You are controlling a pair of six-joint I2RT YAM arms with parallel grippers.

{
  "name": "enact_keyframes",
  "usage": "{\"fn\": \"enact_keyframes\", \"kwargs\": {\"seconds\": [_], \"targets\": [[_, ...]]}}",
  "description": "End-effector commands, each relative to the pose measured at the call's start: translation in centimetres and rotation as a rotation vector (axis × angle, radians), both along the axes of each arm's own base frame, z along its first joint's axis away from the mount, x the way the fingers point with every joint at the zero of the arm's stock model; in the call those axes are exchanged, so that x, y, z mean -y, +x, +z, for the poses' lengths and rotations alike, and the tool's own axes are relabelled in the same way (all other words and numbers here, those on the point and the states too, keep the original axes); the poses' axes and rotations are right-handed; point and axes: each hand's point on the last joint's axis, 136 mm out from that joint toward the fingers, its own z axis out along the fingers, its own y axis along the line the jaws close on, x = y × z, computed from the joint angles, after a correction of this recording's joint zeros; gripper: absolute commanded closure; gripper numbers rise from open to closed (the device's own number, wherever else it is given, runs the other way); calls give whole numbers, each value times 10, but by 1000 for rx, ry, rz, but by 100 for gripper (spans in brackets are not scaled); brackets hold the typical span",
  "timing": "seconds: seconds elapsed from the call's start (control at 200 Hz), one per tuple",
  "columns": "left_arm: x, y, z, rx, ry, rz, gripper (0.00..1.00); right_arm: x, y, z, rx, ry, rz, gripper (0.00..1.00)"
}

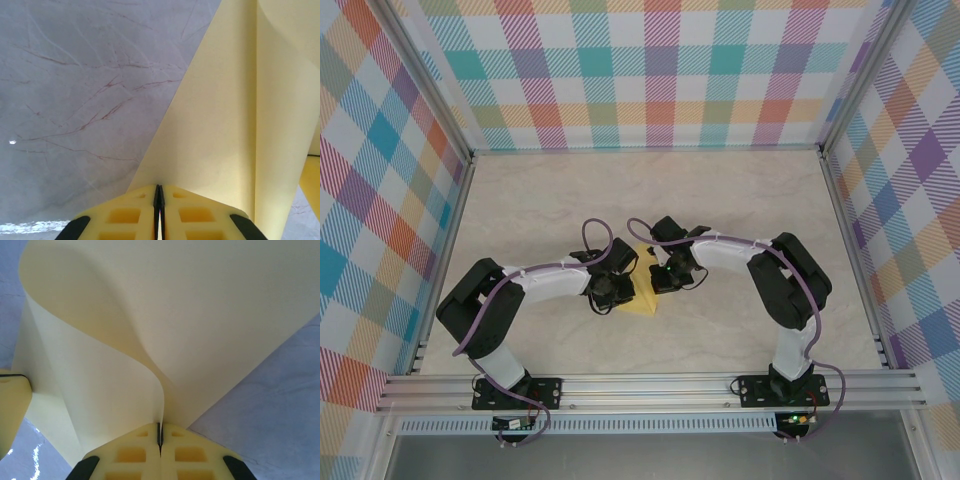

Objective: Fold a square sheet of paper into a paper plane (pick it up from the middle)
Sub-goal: Fold the triangle a second time at the center of the table.

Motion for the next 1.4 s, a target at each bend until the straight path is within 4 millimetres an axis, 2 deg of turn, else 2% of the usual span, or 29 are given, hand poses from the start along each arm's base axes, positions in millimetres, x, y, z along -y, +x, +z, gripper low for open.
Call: {"fn": "enact_keyframes", "kwargs": {"seconds": [0.0, 0.095, 0.195, 0.3, 0.365, 0.455, 0.725, 1.045, 1.395], "targets": [[-9, -11, -8, -23, 52, -20, 88, 3, -1, -8, -29, -23, -10, 98], [-8, -5, 7, 25, 32, -14, 85, 6, -3, -11, -32, -40, -10, 98], [-5, 6, 34, 102, -20, 7, 84, 9, -4, -12, -33, -49, -10, 98], [9, 22, 63, 191, -196, 46, 100, 10, -5, -14, -36, -52, -8, 98], [20, 34, 78, 241, -345, 72, 100, 10, -5, -15, -38, -54, -12, 98], [22, 45, 84, 261, -452, 108, 100, 11, -5, -17, -37, -53, -15, 99], [38, 53, 67, 235, -539, 124, 100, 11, -5, -18, -35, -53, -15, 98], [46, 55, 49, 197, -521, 88, 100, 11, -5, -19, -46, -58, -13, 98], [31, 49, 6, 133, -389, 107, 100, 8, -6, -19, -51, -41, -25, 98]]}}
